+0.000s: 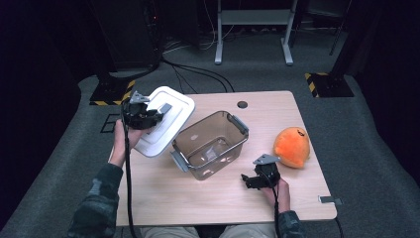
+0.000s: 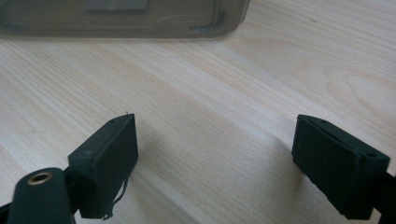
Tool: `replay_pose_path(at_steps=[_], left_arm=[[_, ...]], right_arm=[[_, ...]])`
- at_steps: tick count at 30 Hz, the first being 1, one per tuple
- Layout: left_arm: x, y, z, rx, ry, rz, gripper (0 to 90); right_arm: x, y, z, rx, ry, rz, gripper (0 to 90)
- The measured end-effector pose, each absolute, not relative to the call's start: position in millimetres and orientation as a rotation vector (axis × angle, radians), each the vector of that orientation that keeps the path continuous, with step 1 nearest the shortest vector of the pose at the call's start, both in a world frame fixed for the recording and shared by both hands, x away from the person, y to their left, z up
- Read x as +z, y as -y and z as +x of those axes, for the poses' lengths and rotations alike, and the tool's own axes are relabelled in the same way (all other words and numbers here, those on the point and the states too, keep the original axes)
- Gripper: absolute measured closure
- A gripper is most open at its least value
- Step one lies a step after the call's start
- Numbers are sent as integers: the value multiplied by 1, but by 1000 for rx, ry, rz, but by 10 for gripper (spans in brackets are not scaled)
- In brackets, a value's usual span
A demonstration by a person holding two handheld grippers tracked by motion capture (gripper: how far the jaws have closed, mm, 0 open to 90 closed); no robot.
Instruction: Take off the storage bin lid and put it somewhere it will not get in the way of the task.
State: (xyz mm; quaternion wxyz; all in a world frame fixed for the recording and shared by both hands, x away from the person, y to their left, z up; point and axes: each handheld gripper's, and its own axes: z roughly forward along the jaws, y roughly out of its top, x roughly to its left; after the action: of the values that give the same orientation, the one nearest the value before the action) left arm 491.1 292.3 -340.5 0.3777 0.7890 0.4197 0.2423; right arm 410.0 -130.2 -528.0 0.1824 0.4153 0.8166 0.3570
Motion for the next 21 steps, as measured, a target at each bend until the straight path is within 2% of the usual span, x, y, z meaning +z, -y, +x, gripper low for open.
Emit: replay_pose_path(at_steps=[21], left_arm=[[-369,-327,492,664,-1230,1973,666]], right_arm=[[-528,130,410,1007,-2306,1169,137]])
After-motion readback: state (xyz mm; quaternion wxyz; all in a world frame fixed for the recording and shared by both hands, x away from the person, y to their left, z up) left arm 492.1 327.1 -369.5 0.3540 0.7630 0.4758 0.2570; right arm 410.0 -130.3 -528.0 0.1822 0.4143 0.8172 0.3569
